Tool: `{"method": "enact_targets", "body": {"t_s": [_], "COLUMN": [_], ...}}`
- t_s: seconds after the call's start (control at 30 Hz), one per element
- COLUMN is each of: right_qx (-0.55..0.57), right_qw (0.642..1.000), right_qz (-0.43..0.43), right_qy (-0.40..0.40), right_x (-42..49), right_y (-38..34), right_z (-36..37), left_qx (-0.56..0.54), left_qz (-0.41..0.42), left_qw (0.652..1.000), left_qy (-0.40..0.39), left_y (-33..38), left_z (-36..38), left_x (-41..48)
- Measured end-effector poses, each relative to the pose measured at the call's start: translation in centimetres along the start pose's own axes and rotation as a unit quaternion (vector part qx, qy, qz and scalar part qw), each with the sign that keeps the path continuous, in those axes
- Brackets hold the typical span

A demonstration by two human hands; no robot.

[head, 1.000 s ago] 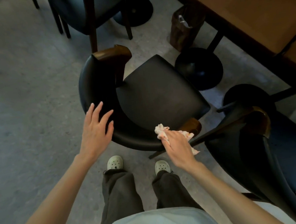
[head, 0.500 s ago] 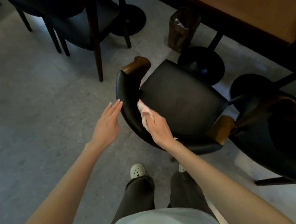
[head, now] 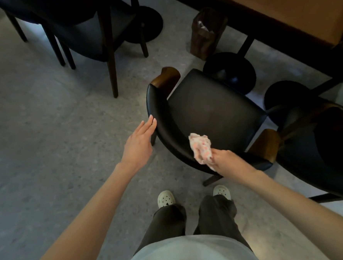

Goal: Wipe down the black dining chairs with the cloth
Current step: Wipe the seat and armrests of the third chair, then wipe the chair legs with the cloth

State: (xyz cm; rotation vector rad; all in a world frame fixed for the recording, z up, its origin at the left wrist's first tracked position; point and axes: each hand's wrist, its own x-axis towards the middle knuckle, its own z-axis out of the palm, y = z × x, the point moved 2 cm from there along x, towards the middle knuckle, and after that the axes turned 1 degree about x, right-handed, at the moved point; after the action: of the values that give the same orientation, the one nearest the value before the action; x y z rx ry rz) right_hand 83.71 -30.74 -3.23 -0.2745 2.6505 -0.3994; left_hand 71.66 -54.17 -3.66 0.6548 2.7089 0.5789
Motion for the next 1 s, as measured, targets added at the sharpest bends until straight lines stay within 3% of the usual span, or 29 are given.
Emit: {"method": "enact_targets", "body": {"t_s": [0.07, 0.13, 0.2, 0.27, 0.33, 0.43, 0.6, 0.83, 1.0], "right_qx": [0.027, 0.122, 0.197, 0.216, 0.166, 0.092, 0.046, 0.041, -0.008], "right_qw": [0.998, 0.987, 0.972, 0.97, 0.979, 0.977, 0.98, 0.986, 0.991], "right_qz": [0.049, 0.092, 0.089, 0.077, 0.087, 0.127, 0.044, -0.007, 0.008], "right_qy": [-0.015, 0.04, 0.093, 0.079, 0.078, 0.148, 0.19, 0.163, 0.135], "right_x": [-0.9, -0.2, 2.1, 5.5, 7.9, 8.1, 5.0, -0.6, -5.7], "right_y": [0.4, -0.5, -2.5, -5.2, -7.9, -9.2, -8.3, -5.3, -3.8], "right_z": [-1.4, -2.9, -3.5, -2.7, -0.8, 1.7, 2.0, 2.7, 1.5], "left_qx": [-0.003, -0.007, -0.014, -0.019, -0.031, -0.05, -0.049, -0.035, -0.068], "left_qz": [-0.002, -0.004, -0.007, -0.005, 0.004, 0.014, 0.007, -0.014, 0.056], "left_qw": [1.0, 1.0, 1.0, 1.0, 1.0, 0.999, 0.999, 0.999, 0.995], "left_qy": [0.006, 0.008, 0.003, -0.002, -0.005, -0.01, -0.019, -0.015, -0.042], "left_y": [0.1, 0.2, 0.2, 0.0, -0.3, -0.9, -0.9, 1.1, 5.0], "left_z": [0.0, 0.1, 0.2, 0.3, 0.3, 0.2, 0.3, 0.7, 1.4], "left_x": [0.0, 0.0, 0.0, 0.1, 0.2, 0.5, 0.6, -0.7, -3.3]}}
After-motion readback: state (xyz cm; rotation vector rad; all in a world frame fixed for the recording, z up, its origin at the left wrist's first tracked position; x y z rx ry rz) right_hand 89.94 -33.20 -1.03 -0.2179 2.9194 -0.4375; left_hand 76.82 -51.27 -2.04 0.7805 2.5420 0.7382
